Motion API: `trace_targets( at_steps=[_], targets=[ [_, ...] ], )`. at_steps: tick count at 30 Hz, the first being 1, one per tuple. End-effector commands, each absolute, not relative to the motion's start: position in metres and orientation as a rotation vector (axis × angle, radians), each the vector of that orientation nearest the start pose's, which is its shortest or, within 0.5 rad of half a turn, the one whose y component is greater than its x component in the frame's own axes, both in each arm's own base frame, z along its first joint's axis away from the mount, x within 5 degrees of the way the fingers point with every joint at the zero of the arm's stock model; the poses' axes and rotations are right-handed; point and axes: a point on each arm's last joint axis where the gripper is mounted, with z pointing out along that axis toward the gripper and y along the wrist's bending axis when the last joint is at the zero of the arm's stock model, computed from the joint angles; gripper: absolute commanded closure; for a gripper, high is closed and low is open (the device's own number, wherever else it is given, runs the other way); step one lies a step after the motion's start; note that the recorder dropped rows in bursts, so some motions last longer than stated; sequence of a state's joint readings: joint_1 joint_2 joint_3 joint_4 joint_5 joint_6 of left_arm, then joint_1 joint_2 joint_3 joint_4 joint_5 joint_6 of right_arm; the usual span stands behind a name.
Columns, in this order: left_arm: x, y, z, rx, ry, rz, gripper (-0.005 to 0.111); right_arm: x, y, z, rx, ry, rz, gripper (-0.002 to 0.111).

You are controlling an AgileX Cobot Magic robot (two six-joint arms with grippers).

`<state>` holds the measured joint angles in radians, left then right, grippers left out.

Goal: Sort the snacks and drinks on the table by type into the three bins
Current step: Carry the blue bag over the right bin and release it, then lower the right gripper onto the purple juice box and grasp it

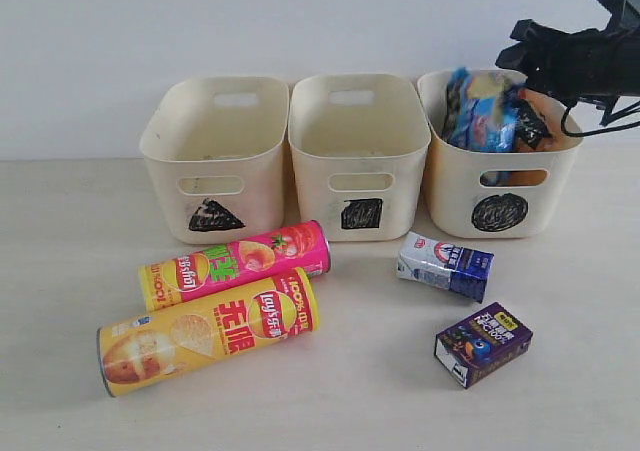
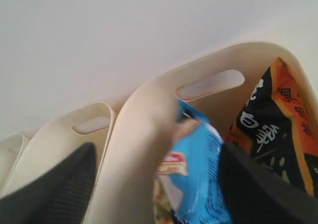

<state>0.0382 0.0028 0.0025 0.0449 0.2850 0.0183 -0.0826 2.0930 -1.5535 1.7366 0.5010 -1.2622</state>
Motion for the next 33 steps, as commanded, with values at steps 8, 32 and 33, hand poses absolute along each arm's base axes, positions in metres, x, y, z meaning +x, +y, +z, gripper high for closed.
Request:
trace_targets(
  at_steps=[8, 32, 33],
  targets=[
    [0.055, 0.003, 0.188, 0.01, 1.761, 0.08, 0.102, 0.476, 0.012, 0.267, -0.016, 1.871, 0.691, 0.022],
    [0.055, 0.003, 0.188, 0.01, 1.765, 0.08, 0.102, 0.38, 0.031, 0.342, -0.716, 2.334, -0.156, 0.108],
    [0.055, 0.003, 0.188, 0.01, 1.765, 0.08, 0.102, 0.377, 0.038, 0.341, -0.77, 2.345, -0.169, 0.108]
  ],
)
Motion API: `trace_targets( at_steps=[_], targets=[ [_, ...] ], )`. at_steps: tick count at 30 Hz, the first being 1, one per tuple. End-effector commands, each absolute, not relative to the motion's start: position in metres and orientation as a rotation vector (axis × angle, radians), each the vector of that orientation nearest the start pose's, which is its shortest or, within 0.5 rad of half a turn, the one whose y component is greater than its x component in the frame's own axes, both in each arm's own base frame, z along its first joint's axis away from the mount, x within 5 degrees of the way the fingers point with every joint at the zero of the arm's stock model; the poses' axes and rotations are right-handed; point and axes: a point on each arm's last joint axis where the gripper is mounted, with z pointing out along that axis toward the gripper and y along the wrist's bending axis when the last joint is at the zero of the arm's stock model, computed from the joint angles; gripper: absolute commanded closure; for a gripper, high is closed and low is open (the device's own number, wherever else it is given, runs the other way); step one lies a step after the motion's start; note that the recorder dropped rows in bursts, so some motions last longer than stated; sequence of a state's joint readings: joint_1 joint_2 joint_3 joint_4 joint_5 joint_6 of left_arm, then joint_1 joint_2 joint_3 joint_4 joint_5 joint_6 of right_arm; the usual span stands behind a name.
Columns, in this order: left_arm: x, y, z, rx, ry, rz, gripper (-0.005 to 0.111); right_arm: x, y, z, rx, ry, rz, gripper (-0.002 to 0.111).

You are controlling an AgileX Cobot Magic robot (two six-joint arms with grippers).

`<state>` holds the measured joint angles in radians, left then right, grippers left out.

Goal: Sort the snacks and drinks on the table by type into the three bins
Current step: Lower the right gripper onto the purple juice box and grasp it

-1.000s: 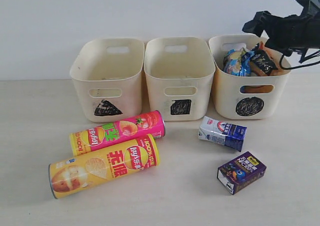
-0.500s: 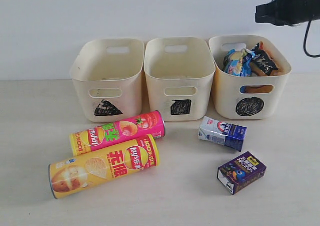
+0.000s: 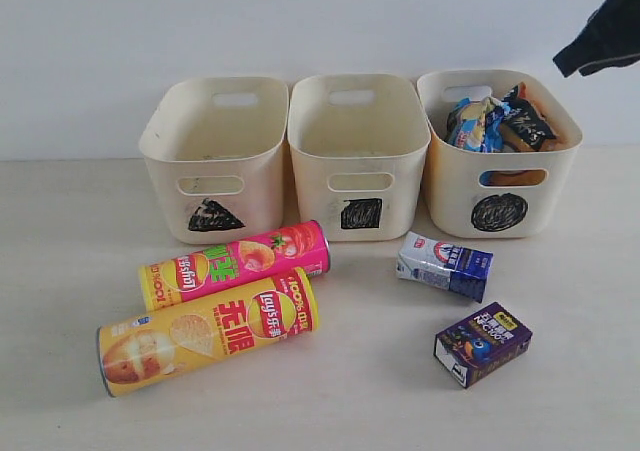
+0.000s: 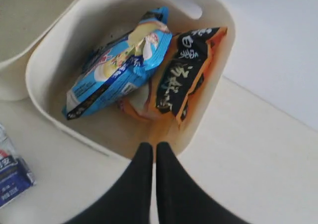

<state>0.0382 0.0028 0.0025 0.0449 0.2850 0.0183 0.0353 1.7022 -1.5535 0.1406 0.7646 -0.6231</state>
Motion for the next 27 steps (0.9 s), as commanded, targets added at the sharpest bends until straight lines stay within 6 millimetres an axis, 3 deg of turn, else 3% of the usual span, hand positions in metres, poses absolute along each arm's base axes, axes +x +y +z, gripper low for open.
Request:
trace_targets(
  at_steps=[1, 6, 10, 14, 17, 21, 24, 27],
  targets=[
    [0.055, 0.003, 0.188, 0.01, 1.765, 0.08, 0.102, 0.374, 0.045, 0.339, -0.83, 2.359, -0.182, 0.108],
    [0.055, 0.003, 0.188, 0.01, 1.765, 0.08, 0.102, 0.358, 0.074, 0.332, -1.083, 2.418, -0.145, 0.108],
    [0.055, 0.003, 0.188, 0.01, 1.761, 0.08, 0.102, 0.341, 0.089, 0.327, -1.294, 2.457, 0.058, 0.108],
    [0.055, 0.003, 0.188, 0.01, 1.761, 0.08, 0.102, 0.334, 0.095, 0.322, -1.48, 2.358, 0.158, 0.108],
    [0.055, 0.003, 0.188, 0.01, 1.761, 0.08, 0.102, 0.328, 0.096, 0.307, -1.635, 2.295, 0.193, 0.108],
    [0.055, 0.003, 0.188, 0.01, 1.763, 0.08, 0.102, 0.315, 0.093, 0.276, -2.031, 2.063, 0.21, 0.107],
    [0.055, 0.003, 0.188, 0.01, 1.763, 0.08, 0.102, 0.305, 0.091, 0.255, -2.303, 1.826, 0.242, 0.093],
    [0.055, 0.003, 0.188, 0.01, 1.763, 0.08, 0.102, 0.301, 0.09, 0.24, -2.342, 1.769, 0.238, 0.068]
  ],
)
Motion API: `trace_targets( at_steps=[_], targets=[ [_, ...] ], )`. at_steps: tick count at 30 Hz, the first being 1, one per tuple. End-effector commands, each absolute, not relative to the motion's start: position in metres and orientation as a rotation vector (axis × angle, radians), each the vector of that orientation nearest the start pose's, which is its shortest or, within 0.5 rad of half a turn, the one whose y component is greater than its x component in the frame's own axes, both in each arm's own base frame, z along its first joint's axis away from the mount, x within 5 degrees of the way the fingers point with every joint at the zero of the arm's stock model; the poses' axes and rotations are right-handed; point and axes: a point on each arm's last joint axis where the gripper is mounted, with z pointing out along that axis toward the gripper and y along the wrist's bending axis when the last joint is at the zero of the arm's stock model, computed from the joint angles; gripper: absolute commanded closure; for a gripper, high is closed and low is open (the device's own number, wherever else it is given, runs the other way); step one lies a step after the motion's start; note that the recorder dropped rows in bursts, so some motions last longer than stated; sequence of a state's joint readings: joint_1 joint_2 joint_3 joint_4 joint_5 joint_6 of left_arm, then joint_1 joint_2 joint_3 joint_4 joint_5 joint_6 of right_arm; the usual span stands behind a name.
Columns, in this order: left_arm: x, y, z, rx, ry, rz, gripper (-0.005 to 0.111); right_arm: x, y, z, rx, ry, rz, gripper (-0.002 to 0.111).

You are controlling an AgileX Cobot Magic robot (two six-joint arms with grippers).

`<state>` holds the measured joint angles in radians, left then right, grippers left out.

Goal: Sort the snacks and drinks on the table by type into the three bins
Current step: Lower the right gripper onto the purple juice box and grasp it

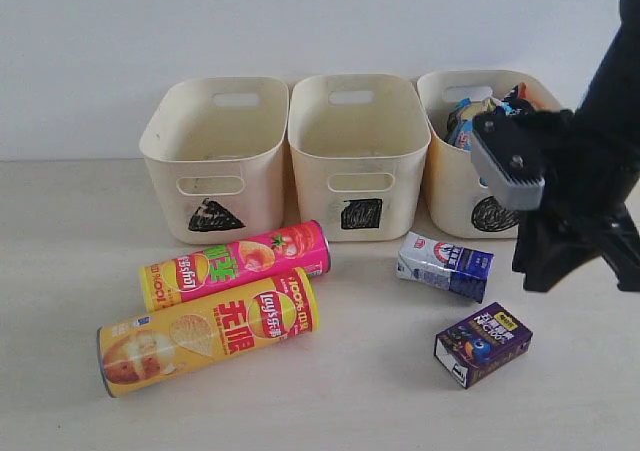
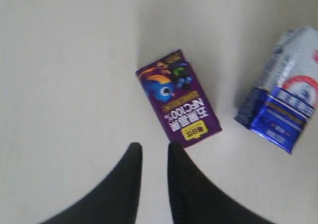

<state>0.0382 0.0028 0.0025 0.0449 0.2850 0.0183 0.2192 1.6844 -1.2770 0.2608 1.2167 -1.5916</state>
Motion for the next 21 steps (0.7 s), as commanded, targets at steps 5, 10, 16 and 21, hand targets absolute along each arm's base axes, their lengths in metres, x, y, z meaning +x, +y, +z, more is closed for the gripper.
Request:
trace_targets(
  at_steps=[5, 10, 16, 21],
  targets=[
    [0.055, 0.003, 0.188, 0.01, 1.763, 0.08, 0.102, 0.302, 0.089, 0.223, -2.369, 1.658, 0.138, 0.047],
    [0.055, 0.003, 0.188, 0.01, 1.761, 0.08, 0.102, 0.302, 0.091, 0.217, -2.365, 1.6, 0.115, 0.047],
    [0.055, 0.003, 0.188, 0.01, 1.761, 0.08, 0.102, 0.301, 0.115, 0.209, -2.439, 1.474, 0.089, 0.047],
    [0.055, 0.003, 0.188, 0.01, 1.763, 0.08, 0.102, 0.303, 0.128, 0.19, -2.508, 1.476, 0.063, 0.047]
  ],
)
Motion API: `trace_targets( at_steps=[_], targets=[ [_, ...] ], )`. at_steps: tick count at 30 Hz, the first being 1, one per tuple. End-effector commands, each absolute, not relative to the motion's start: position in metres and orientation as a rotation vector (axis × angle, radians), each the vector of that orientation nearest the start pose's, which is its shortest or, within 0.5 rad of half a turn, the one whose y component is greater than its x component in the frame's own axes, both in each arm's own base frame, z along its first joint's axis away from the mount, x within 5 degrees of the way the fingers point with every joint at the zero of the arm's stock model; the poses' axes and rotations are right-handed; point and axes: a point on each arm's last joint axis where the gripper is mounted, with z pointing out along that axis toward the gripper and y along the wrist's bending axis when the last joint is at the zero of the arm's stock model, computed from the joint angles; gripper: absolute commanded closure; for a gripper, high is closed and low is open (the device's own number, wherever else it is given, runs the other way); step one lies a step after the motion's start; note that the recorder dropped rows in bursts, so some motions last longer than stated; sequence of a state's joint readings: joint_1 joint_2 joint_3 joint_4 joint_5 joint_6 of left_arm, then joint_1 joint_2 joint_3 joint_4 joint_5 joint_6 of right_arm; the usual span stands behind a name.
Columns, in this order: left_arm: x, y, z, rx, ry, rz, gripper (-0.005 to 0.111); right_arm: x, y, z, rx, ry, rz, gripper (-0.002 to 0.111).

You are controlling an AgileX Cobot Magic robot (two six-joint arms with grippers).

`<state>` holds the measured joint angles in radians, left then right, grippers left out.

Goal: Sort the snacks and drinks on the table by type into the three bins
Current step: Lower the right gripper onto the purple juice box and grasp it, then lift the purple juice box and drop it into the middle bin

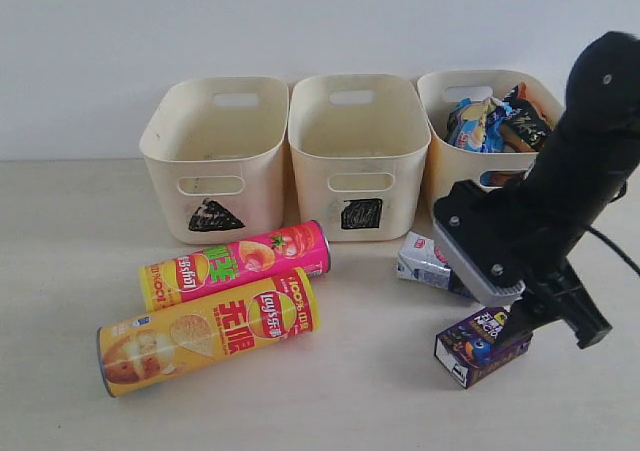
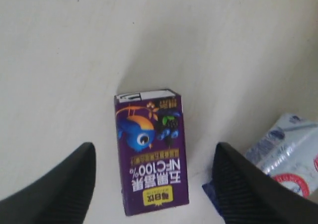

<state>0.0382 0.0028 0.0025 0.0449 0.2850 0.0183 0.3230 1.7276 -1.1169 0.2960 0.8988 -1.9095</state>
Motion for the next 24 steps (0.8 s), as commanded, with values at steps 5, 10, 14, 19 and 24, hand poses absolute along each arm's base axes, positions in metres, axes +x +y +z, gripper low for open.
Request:
trace_targets(
  at_steps=[5, 10, 14, 19, 24],
  targets=[
    [0.055, 0.003, 0.188, 0.01, 1.763, 0.08, 0.102, 0.307, 0.129, 0.182, -2.517, 1.491, 0.043, 0.047],
    [0.055, 0.003, 0.188, 0.01, 1.763, 0.08, 0.102, 0.311, 0.129, 0.165, -2.551, 1.5, 0.051, 0.047],
    [0.055, 0.003, 0.188, 0.01, 1.763, 0.08, 0.102, 0.318, 0.13, 0.155, -2.537, 1.498, 0.013, 0.047],
    [0.055, 0.003, 0.188, 0.01, 1.761, 0.08, 0.102, 0.321, 0.132, 0.146, -2.523, 1.516, 0.004, 0.031],
    [0.055, 0.003, 0.188, 0.01, 1.761, 0.08, 0.102, 0.322, 0.132, 0.135, -2.54, 1.529, 0.026, 0.03]
  ],
)
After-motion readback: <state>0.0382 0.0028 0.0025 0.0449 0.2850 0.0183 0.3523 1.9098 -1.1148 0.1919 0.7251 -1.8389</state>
